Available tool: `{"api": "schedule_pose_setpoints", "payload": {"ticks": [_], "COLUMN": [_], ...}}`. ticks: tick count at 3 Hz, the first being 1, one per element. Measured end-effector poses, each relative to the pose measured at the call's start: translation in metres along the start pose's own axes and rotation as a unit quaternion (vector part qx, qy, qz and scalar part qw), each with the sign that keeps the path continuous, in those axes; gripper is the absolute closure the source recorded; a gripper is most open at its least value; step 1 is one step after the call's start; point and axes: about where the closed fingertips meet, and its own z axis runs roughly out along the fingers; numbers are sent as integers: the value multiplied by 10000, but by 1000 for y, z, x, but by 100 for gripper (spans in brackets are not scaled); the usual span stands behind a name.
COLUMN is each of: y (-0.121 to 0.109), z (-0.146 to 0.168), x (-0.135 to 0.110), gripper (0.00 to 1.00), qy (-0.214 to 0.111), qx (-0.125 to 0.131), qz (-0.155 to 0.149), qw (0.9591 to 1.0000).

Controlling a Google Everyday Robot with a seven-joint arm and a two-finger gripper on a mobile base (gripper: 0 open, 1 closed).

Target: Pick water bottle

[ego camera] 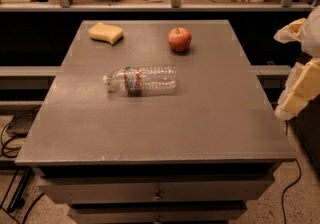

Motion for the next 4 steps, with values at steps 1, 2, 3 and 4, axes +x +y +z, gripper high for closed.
{"api": "schedule_pose_setpoints", "payload": {"ticks": [1, 2, 3, 4], "y": [-12, -13, -13, -12], "z": [33, 42, 41, 66], "x": [-35, -42, -42, -75], "gripper": [0, 0, 0, 0], "qy": [-972, -1219, -1209, -1718], "qx": [-596, -739, -730, -825], "qz": [-226, -176, -179, -212], "qw": [9932, 9896, 9898, 9814]}}
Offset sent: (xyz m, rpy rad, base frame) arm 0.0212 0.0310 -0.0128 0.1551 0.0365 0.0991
